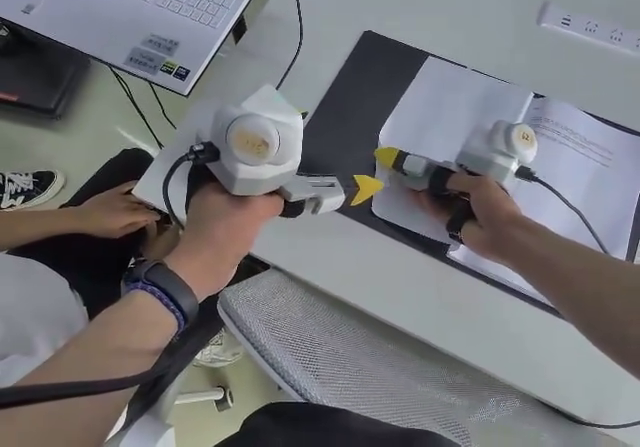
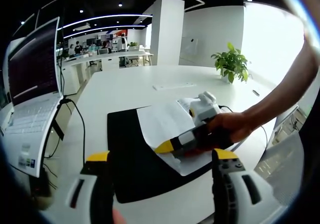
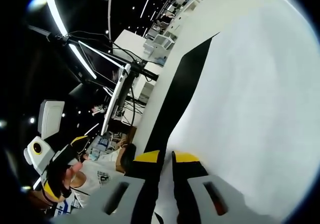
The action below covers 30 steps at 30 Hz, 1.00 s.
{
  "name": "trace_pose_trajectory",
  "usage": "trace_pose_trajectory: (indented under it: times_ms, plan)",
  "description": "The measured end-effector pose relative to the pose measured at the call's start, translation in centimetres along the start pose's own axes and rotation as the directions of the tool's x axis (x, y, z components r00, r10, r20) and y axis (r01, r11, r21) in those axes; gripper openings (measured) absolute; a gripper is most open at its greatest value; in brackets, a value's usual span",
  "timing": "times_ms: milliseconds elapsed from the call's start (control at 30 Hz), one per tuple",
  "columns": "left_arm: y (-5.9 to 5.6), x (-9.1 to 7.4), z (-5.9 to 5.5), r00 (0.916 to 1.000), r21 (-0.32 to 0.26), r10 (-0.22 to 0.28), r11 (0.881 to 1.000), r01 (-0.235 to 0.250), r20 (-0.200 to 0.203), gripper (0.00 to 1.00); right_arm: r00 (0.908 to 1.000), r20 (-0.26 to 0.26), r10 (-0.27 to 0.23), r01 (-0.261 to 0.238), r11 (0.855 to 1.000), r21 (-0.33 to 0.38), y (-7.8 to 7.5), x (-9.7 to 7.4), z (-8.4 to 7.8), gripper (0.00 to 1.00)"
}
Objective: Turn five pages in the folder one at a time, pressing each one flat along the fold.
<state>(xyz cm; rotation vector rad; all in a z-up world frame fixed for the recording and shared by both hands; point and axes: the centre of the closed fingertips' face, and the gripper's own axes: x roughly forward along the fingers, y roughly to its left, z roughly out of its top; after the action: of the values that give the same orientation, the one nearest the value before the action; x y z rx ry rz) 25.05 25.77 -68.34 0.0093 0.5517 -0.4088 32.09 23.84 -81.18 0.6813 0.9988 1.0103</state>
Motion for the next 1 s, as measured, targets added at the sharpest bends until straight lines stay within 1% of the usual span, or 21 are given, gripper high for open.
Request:
trace_pose_trajectory:
  times_ms: [67, 200, 333, 433, 600, 767, 900, 1000]
  plan:
    - [-0.1, 0.0, 0.0, 1.0000, 0.003, -0.002, 1.000, 0.002, -0.003, 0.80, 1.0000, 0.000, 0.003, -0.003, 1.000, 0.004, 0.3, -0.2, -0.1, 0.10]
    - [-0.2, 0.1, 0.3, 1.0000, 0.003, -0.005, 1.000, 0.005, 0.004, 0.80, 1.0000, -0.005, 0.003, -0.003, 1.000, -0.008, 0.5, -0.4, -0.2, 0.12]
    - [-0.3, 0.2, 0.3, 1.0000, 0.009, -0.008, 1.000, 0.008, 0.002, 0.81, 0.9999, -0.003, 0.010, -0.010, 1.000, -0.020, 0.7, -0.6, 0.1, 0.20]
    - [-0.4, 0.2, 0.4, 0.9999, 0.006, -0.009, 1.000, 0.009, 0.006, 0.80, 0.9999, -0.006, 0.011, -0.011, 0.999, -0.034, 0.9, -0.9, 0.4, 0.23]
    - [-0.6, 0.3, 0.6, 0.9998, 0.005, -0.015, 1.000, 0.015, 0.009, 0.80, 0.9998, 0.011, 0.016, -0.016, 0.999, -0.048, 1.4, -1.7, 1.3, 0.26]
    - [-0.8, 0.4, 0.9, 0.9997, 0.007, -0.019, 1.000, 0.019, 0.013, 0.80, 0.9994, 0.025, 0.025, -0.023, 0.996, -0.086, 2.0, -2.7, 2.4, 0.27]
    - [-0.9, 0.6, 1.1, 0.9996, 0.007, -0.020, 1.000, 0.020, 0.018, 0.79, 0.9989, 0.037, 0.028, -0.023, 0.993, -0.116, 2.7, -3.8, 3.1, 0.27]
    - [-1.0, 0.7, 1.2, 0.9996, 0.009, -0.022, 1.000, 0.022, 0.018, 0.79, 0.9984, 0.047, 0.031, -0.025, 0.991, -0.128, 2.9, -4.7, 3.6, 0.28]
